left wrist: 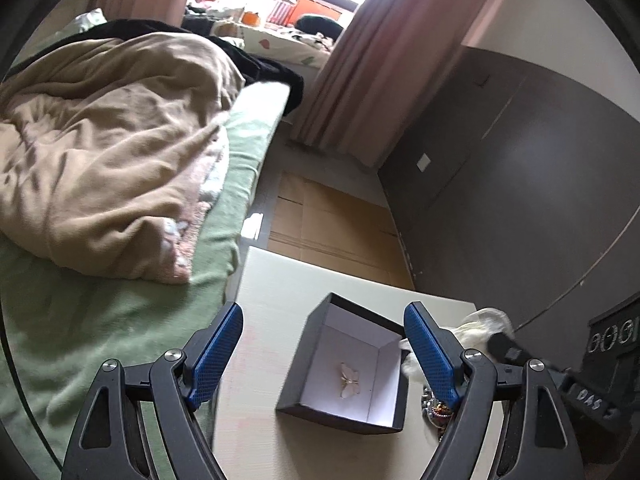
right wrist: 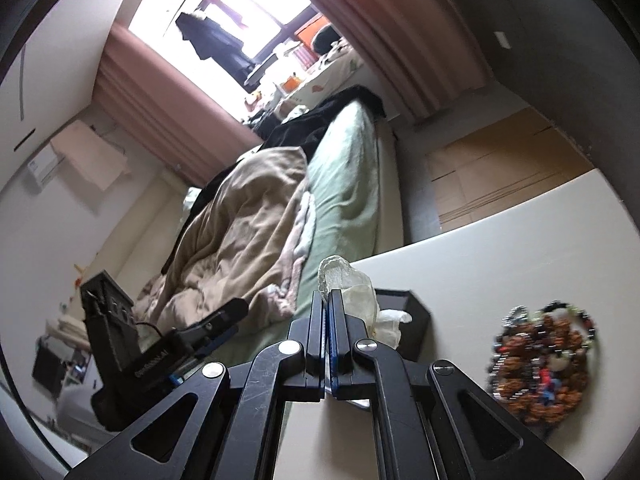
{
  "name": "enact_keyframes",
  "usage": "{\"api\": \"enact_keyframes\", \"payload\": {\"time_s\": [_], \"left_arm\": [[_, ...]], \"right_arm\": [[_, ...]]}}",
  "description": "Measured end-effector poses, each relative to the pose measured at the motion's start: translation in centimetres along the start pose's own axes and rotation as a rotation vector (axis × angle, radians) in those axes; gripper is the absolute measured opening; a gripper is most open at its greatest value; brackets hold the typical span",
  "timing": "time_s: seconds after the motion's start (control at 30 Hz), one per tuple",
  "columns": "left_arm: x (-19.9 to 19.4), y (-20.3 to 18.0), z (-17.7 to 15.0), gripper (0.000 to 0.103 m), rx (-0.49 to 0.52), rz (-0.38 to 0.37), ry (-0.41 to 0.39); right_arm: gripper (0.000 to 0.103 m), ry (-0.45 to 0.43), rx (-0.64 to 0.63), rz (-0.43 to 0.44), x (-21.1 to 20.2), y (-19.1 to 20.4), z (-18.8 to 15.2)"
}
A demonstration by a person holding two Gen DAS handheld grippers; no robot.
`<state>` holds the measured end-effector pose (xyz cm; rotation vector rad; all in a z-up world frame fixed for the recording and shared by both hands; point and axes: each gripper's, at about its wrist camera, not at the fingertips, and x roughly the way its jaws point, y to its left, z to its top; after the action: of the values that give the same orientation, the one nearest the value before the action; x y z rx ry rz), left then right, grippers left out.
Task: Organize jewelry
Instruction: 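Drop the white pouch into the black box with the right gripper, then lower the left gripper onto the jewelry pile and grasp a bead bracelet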
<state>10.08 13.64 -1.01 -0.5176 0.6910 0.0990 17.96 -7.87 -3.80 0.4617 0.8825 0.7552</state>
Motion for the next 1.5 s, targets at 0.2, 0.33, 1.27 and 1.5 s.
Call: {"api": "enact_keyframes", "payload": {"time_s": [0.2,0.33,1.27,1.5], "left_arm": [[-0.7,1.4,0.3,0.083,-0.03,0.01,-0.007],[-0.8,1.9,0.4,0.083,-0.045,0.005,-0.007],[-0.9,-2.7,-2.0,0.083,0.082,-0.036,0.035],[-0.8,-6.2,-4.2,0.083,0.168,-0.097,0.056]], "right_arm": [[0.003,0.04,-0.002,0.0,2.4,0.4,-1.1],[0.003,0.072,0.005,-0.011,4.0,0.1,-1.9],[0.068,0.029,0.12,-0.217,-4.9,-4.5,-2.2],[0.068,0.016,0.161,-0.307,-8.6,-6.8,-2.3]]}}
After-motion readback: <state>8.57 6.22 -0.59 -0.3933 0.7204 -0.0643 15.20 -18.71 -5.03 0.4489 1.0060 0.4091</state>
